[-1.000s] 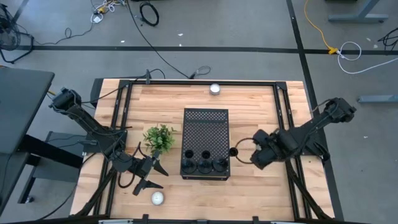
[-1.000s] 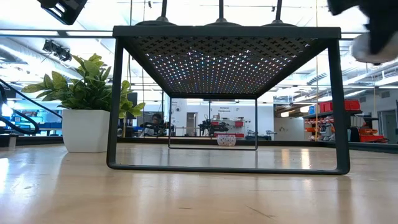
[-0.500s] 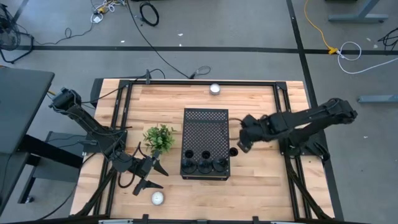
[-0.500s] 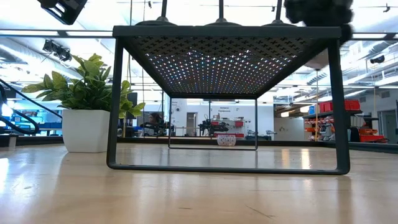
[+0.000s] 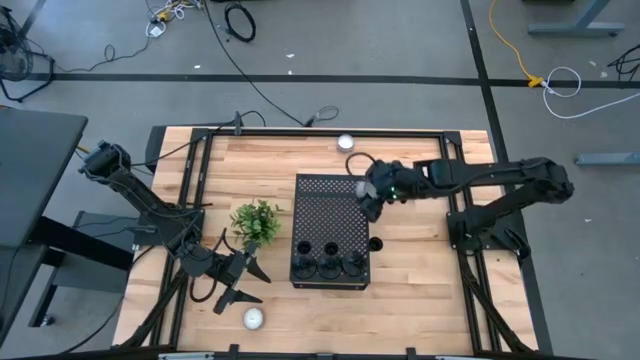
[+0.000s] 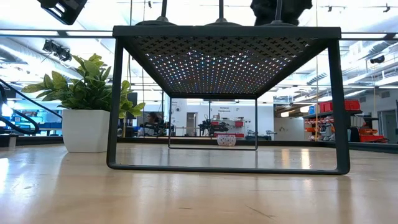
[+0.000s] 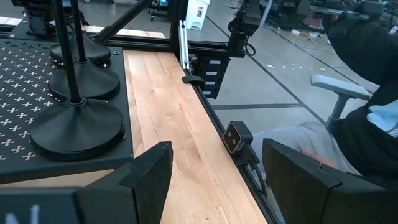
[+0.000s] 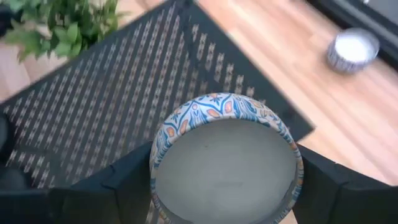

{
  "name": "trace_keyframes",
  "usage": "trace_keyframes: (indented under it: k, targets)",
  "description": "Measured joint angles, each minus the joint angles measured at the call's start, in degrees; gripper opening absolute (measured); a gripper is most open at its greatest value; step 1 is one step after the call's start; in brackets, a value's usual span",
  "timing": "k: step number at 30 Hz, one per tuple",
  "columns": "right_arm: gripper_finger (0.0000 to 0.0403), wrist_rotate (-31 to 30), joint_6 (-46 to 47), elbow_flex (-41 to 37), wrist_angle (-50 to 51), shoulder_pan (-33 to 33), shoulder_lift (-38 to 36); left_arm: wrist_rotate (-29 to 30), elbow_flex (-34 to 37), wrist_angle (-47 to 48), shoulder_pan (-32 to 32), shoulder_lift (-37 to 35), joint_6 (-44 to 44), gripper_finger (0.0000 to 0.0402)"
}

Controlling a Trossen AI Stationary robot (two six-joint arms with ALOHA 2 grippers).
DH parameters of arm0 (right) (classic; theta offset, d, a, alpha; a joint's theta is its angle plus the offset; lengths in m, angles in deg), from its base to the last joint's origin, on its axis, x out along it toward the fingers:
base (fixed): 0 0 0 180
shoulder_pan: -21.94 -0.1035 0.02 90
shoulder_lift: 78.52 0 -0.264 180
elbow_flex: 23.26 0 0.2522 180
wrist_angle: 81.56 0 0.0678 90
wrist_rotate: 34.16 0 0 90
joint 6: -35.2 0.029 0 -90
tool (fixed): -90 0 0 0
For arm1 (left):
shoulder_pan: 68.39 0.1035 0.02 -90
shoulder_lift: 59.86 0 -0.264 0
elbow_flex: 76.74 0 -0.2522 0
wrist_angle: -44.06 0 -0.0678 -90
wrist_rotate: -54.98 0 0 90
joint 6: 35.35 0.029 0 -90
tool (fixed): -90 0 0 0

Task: Pick & Place candle stick holders
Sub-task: Put the blue patterned candle on the shelf

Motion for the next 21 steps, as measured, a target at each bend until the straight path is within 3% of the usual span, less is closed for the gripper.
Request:
trace_keyframes:
  k: [6,10,14,21]
  targets:
    - [0.0285,5.5,-5.4,0.6,-3.9,4.8,1.3,0.0,0.0,0.0,0.0,0.0,0.0,0.0248]
    - [0.0285,6.4,-10.3,5.0,-3.6,6.5,4.4,0.0,0.0,0.0,0.0,0.0,0.0,0.0248]
    - [0.0285,8.3,-13.1,12.4,-0.4,7.3,9.9,0.0,0.0,0.0,0.0,0.0,0.0,0.0248]
    - [0.0285,6.9,-17.9,26.9,15.2,7.4,21.1,0.0,0.0,0.0,0.0,0.0,0.0,0.0248]
